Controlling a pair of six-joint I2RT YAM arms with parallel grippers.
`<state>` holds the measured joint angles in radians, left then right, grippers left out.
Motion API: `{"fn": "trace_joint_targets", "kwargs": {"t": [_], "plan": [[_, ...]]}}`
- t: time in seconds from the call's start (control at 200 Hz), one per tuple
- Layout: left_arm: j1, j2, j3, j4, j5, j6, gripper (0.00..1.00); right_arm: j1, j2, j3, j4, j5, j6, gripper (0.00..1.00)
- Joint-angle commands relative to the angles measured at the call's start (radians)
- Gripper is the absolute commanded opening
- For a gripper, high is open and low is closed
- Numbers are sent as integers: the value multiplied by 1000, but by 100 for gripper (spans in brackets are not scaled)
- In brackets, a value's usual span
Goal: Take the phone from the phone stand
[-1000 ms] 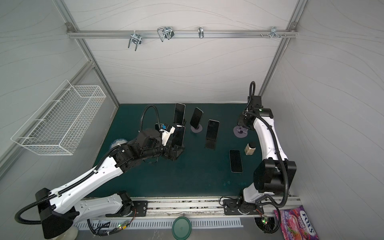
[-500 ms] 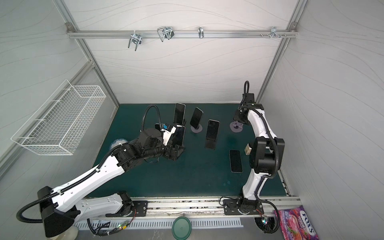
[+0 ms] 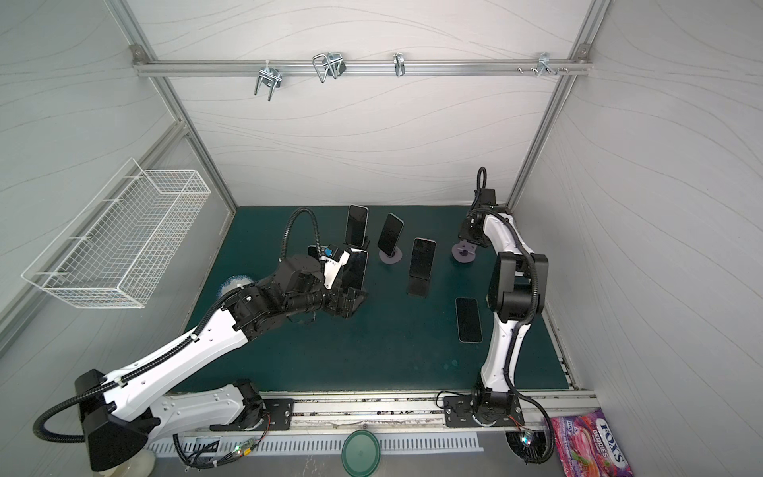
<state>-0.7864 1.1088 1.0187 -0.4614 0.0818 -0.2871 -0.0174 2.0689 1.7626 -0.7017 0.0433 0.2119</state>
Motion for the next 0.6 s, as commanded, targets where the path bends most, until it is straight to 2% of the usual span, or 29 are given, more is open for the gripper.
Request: {"fn": "trace_joint_targets", "kwargs": {"t": [0.0, 0.32, 0.505, 0.595], "plan": [[-1, 11, 12, 21, -18, 16, 99, -5, 22, 30, 8, 1, -3, 56], [-2, 1, 15, 9, -24, 17, 99, -6, 50, 27, 0, 30, -20, 62], [-2, -12, 11, 6, -29, 14, 99, -5, 23, 26, -16, 35, -15, 83], [-2, -17, 9, 4, -30, 18, 99, -6, 3, 28, -26, 49, -11, 91]]}}
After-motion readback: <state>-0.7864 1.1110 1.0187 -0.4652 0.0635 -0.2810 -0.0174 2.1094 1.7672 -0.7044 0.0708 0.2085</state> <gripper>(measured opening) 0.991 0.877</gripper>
